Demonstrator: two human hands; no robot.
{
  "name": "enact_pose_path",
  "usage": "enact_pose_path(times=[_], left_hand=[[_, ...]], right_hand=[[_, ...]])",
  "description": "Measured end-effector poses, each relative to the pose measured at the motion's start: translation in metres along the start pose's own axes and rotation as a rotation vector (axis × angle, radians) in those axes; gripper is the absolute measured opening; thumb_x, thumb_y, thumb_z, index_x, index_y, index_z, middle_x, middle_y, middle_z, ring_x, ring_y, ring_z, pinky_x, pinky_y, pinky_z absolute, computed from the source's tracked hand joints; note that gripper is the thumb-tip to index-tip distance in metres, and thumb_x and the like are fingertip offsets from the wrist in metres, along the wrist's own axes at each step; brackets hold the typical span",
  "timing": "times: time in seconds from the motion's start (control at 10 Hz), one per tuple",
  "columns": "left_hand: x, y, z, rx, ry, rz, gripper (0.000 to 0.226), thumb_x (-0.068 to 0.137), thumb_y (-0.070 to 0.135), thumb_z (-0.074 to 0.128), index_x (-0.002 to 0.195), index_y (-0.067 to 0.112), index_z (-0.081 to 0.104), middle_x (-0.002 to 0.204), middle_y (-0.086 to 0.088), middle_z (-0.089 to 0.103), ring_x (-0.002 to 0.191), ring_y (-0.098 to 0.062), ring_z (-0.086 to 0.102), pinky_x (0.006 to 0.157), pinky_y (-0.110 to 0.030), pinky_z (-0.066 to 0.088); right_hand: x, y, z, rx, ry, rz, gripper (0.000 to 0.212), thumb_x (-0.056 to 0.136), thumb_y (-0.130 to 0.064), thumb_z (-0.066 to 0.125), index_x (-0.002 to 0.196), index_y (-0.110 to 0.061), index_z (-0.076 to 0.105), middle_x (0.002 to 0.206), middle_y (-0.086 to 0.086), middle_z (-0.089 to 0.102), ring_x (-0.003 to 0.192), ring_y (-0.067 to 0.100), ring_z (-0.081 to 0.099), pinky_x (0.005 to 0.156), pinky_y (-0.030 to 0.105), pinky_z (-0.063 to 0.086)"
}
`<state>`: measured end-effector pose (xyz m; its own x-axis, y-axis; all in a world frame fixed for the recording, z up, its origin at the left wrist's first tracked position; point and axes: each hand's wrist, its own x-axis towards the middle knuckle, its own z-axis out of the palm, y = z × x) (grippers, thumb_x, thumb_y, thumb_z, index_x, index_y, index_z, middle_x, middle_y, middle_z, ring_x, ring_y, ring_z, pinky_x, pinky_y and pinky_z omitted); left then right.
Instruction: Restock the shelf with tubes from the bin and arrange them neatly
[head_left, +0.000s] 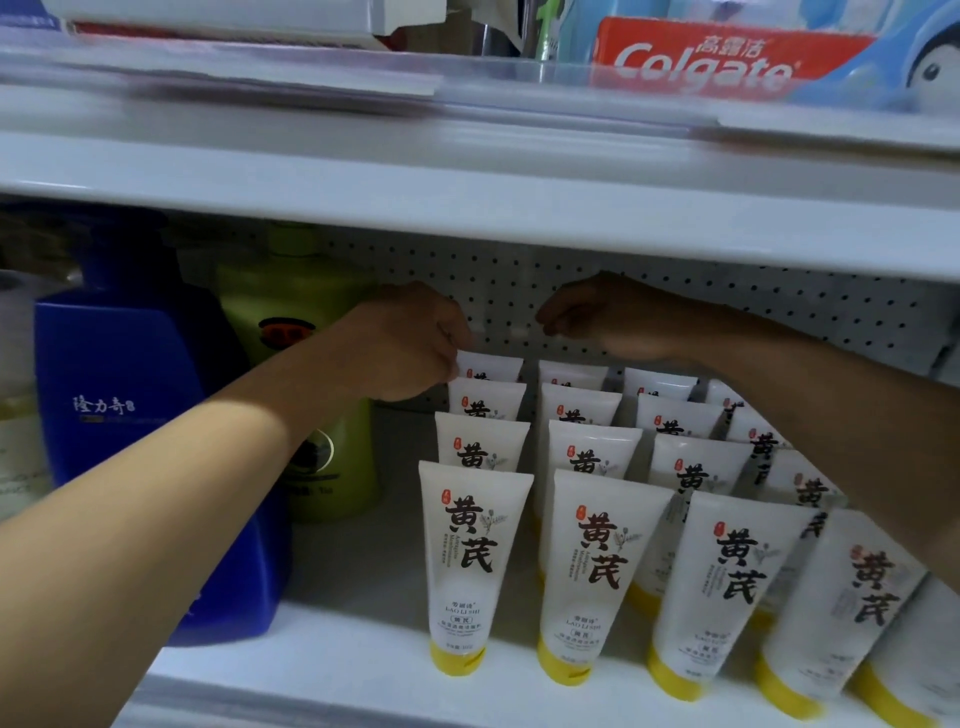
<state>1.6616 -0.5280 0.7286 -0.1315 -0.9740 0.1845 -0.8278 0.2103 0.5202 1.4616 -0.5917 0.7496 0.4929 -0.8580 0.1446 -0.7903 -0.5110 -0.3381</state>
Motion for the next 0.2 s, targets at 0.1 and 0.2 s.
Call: enact_pose_path(times=[0.1,0.2], left_hand=[[-0.001,0.002,0.002,0.018,-0.005,0.016,0.032,0.085,0.015,0.065,0.116,0.013,0.06,0.119,-0.005,0.063,0.108,-0.018,0.06,0.097,-0.033,0.049],[-0.004,0.009,0.002,0.078,0.014,0.032,0.03,0.086,0.02,0.064,0.116,0.014,0.059,0.121,-0.004,0.062,0.108,-0.019,0.059,0.097,-0.035,0.048]], right_hand=[[-0.022,0.007,-0.005,0.045,0.011,0.025,0.03,0.094,-0.008,0.049,0.123,-0.009,0.059,0.132,0.007,0.054,0.124,0.021,0.049,0.11,0.034,0.035],[-0.045,0.01,-0.009,0.034,0.019,0.092,0.037,0.092,-0.02,0.056,0.128,-0.016,0.053,0.133,0.001,0.053,0.122,0.016,0.049,0.104,0.025,0.036]])
